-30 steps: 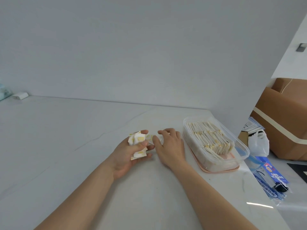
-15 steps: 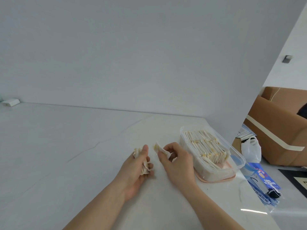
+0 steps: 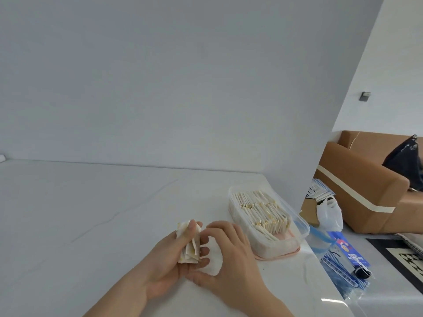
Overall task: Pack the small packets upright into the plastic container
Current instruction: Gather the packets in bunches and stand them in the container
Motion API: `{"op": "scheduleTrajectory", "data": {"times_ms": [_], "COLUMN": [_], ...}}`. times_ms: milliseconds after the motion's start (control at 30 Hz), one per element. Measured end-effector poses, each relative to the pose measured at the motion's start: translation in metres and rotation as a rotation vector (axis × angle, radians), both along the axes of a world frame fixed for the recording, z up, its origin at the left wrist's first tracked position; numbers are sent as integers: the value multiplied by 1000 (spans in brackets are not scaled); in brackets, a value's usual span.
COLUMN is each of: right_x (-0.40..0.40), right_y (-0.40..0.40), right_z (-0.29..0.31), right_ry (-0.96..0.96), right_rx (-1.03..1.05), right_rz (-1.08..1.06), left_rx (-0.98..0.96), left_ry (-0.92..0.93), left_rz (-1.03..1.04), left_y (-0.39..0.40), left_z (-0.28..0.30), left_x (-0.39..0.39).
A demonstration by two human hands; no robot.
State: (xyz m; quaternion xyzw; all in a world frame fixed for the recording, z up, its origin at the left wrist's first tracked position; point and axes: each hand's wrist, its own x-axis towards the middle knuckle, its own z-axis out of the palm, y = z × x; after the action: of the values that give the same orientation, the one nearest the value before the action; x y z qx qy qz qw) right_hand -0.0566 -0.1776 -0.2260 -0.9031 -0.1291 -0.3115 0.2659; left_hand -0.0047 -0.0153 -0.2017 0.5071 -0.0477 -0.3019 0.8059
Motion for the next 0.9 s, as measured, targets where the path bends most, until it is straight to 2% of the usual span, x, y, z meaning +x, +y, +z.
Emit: {"op": "scheduleTrajectory", "data": {"times_ms": [200, 367, 600, 900], "right_x": [3, 3, 2, -1], "right_y": [-12, -15, -9, -9], "right_z": [0, 0, 3, 6], "right_ry": [87, 65, 19, -3], "right_rx": [-125, -142, -135, -214], "right_rz": [9, -3, 36, -117], "left_rx": [25, 291, 380, 286], "left_ry": [-113, -375, -408, -356], "left_rz": [-187, -331, -349, -279], "left_y": [-1, 3, -1, -6], "left_z": [1, 6, 2, -2], "left_x": [-11, -13, -10, -10]}}
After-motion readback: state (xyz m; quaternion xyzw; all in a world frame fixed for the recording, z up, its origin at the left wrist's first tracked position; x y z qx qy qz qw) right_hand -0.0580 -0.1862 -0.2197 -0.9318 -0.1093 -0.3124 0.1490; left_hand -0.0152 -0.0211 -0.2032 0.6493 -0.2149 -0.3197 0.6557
